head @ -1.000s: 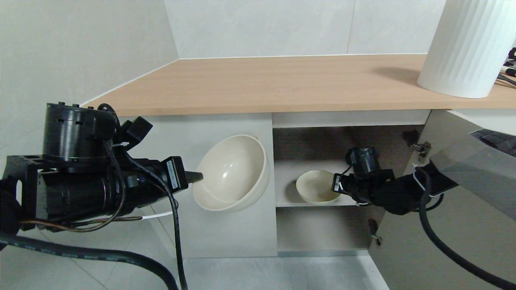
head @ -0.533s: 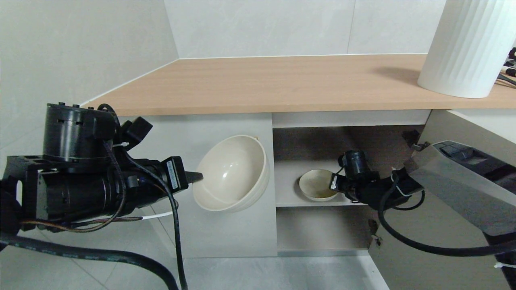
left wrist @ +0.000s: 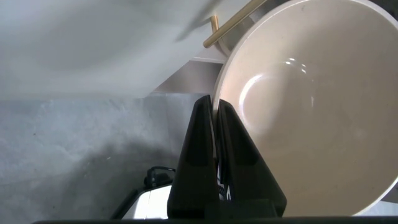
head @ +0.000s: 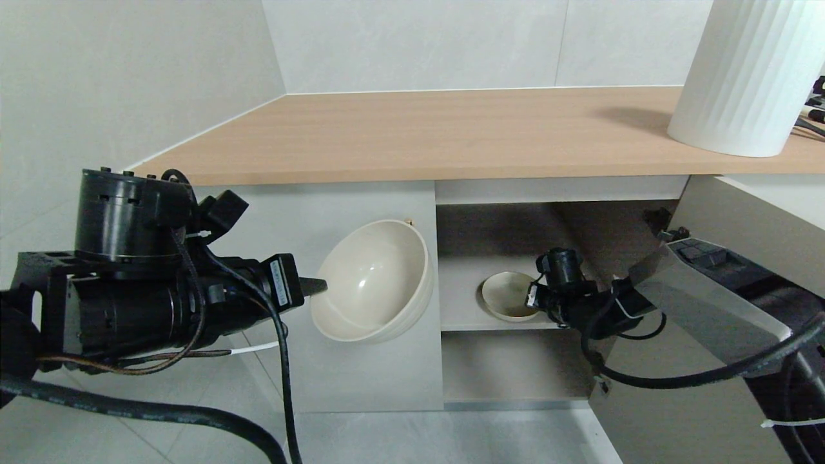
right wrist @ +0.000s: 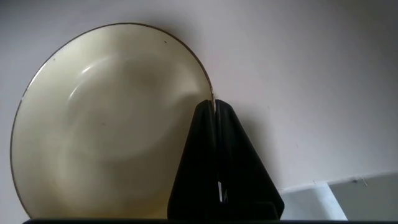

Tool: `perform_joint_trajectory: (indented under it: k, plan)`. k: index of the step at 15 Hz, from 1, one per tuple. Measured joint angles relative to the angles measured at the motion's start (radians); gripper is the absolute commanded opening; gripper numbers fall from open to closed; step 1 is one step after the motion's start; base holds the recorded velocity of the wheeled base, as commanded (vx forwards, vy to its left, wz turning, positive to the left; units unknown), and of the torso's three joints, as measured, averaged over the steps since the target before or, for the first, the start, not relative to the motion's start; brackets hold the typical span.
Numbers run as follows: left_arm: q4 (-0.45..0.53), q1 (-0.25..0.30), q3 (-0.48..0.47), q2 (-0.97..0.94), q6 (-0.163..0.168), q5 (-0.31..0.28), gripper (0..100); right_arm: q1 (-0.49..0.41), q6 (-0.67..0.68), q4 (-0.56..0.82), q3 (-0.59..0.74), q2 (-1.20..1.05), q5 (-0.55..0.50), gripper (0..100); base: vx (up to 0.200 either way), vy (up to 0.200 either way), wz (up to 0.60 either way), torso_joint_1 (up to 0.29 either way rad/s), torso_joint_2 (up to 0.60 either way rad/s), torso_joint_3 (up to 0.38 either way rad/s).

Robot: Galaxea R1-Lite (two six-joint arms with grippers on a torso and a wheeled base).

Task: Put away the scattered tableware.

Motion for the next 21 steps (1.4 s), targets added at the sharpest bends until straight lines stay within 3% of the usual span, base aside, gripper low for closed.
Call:
perform_joint_trajectory:
  k: [10,11,17,21]
  plan:
    - [-0.004,0.0,-0.003,0.015,0.001,-0.001,0,-0.024,0.0,0.002,-0.096,0.048,-0.03,0,0.0,0.0,0.0,0.0,0.0,0.0]
    - [-0.004,-0.001,-0.003,0.019,0.001,0.0,0,-0.024,0.0,0.002,-0.097,0.049,-0.03,100,0.0,0.0,0.0,0.0,0.0,0.0]
    - [-0.028,-0.024,-0.009,0.084,0.0,0.011,0,-0.015,0.002,0.029,-0.051,0.005,-0.046,100,0.0,0.0,0.0,0.0,0.0,0.0]
    - [-0.026,-0.086,-0.016,0.203,-0.003,0.161,0,0.064,0.002,0.139,0.148,-0.221,0.038,100,0.0,0.0,0.0,0.0,0.0,0.0]
